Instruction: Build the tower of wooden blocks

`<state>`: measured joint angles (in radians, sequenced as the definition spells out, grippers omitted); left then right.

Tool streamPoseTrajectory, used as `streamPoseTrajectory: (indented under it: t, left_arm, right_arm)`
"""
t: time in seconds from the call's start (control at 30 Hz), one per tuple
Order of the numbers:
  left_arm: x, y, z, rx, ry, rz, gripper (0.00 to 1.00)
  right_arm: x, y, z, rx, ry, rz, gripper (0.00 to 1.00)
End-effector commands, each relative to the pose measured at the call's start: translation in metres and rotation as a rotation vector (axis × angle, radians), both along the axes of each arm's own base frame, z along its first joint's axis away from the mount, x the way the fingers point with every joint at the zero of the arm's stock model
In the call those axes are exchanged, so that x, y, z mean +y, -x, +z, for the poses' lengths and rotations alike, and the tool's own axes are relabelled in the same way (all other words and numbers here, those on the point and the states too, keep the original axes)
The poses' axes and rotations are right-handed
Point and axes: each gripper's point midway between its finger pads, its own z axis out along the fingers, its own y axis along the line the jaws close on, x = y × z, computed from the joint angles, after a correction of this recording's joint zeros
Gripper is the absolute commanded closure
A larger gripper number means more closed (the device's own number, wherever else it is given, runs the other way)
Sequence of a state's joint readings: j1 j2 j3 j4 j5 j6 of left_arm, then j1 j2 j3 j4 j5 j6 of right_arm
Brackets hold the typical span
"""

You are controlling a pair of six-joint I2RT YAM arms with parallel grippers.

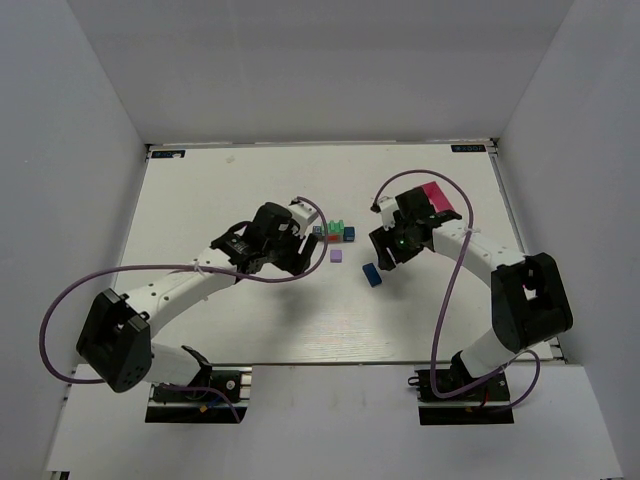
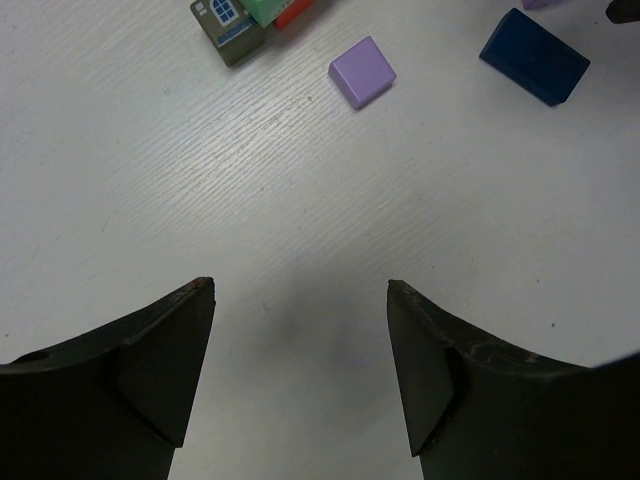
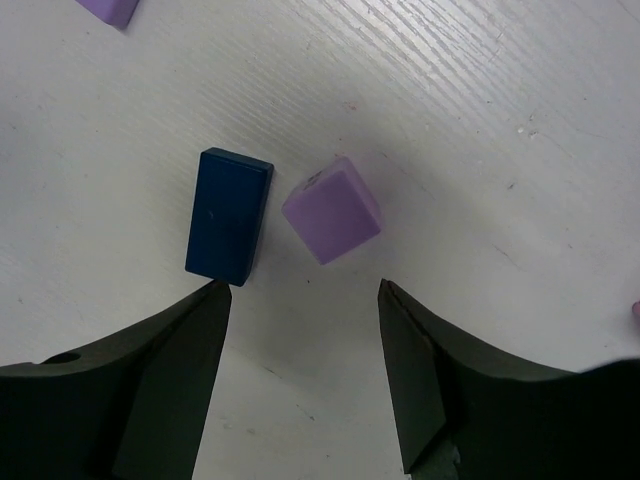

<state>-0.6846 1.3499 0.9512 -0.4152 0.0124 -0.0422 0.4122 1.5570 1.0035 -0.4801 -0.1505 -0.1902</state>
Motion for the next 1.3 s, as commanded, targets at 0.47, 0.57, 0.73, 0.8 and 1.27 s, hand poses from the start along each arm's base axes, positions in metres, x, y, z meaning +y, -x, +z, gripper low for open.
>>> streamPoseTrajectory:
  t: [0.47, 0.57, 0.73, 0.8, 1.27]
  left_arm:
    - [-0.006, -0.004, 0.026, -0.041, 0.052, 0.009, 0.2]
    - [-0.005, -0.005, 0.03, -0.054, 0.054, 0.017, 0.2]
    - [0.004, -0.005, 0.036, -0.089, 0.036, 0.03, 0.19]
    - [0.006, -0.003, 0.037, -0.091, 0.038, 0.03, 0.18]
    - [0.008, -0.001, 0.042, -0.11, 0.044, 0.024, 0.18]
  right_arm:
    - [0.039, 0.01, 0.047, -0.162, -0.131, 0.261, 0.39]
    - [0.045, 0.01, 0.026, -0.123, -0.068, 0.297, 0.33]
    - [0.053, 0.01, 0.013, -0.118, 0.001, 0.309, 0.32]
    - [0.059, 0.011, 0.012, -0.113, 0.002, 0.322, 0.32]
    - [0.055, 0.005, -0.014, -0.075, 0.089, 0.279, 0.35]
